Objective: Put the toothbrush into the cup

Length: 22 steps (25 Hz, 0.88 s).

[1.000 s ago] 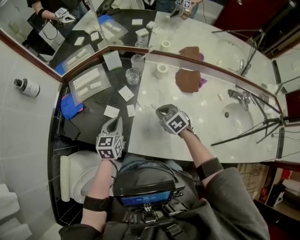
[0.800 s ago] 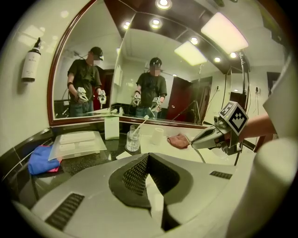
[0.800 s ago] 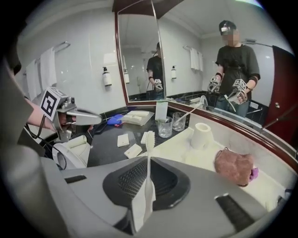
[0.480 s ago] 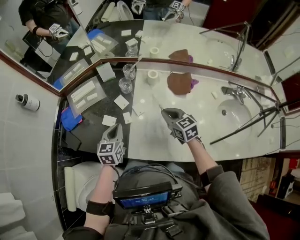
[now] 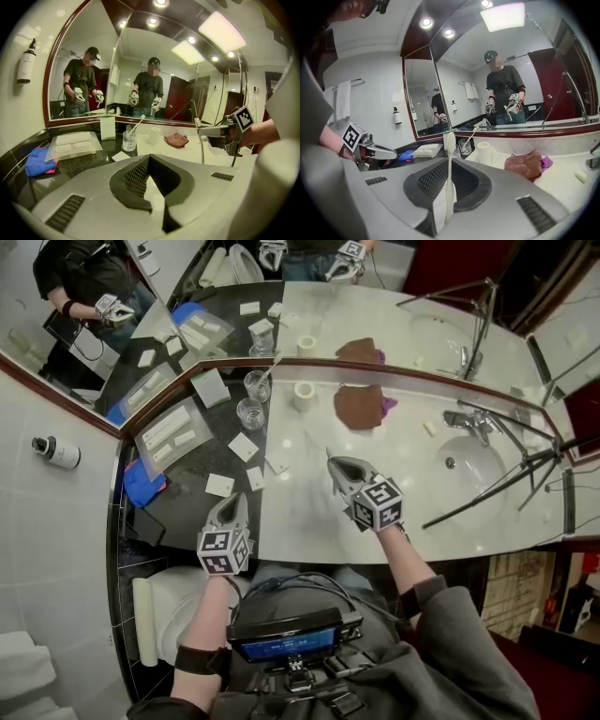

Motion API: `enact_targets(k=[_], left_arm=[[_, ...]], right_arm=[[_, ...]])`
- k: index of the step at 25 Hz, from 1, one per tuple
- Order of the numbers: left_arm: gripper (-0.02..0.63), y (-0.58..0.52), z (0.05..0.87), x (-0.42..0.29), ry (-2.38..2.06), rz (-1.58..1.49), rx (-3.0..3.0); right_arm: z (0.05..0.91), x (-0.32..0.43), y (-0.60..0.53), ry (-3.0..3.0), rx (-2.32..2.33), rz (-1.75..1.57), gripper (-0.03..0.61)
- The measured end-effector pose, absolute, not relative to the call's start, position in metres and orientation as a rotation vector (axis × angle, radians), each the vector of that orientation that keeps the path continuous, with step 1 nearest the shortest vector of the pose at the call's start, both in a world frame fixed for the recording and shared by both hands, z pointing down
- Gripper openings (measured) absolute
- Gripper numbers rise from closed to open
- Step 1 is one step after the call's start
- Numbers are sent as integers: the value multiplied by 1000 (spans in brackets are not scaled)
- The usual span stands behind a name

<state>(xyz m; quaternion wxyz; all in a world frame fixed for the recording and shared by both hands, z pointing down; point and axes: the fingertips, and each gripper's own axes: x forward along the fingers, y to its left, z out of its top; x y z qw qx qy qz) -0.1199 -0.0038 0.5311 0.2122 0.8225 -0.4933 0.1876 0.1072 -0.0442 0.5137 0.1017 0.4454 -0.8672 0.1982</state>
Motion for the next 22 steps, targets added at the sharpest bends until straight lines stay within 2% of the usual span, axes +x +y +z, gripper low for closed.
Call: enact_targets(k=[14, 22], left_arm=[[2, -69, 526, -119, -1395, 499, 2298], [2, -124, 539, -129, -1428, 483, 2301]], right_arm=[[477, 77, -143, -2714, 1534, 725, 38], [462, 33, -216, -2822, 1523, 733, 38]])
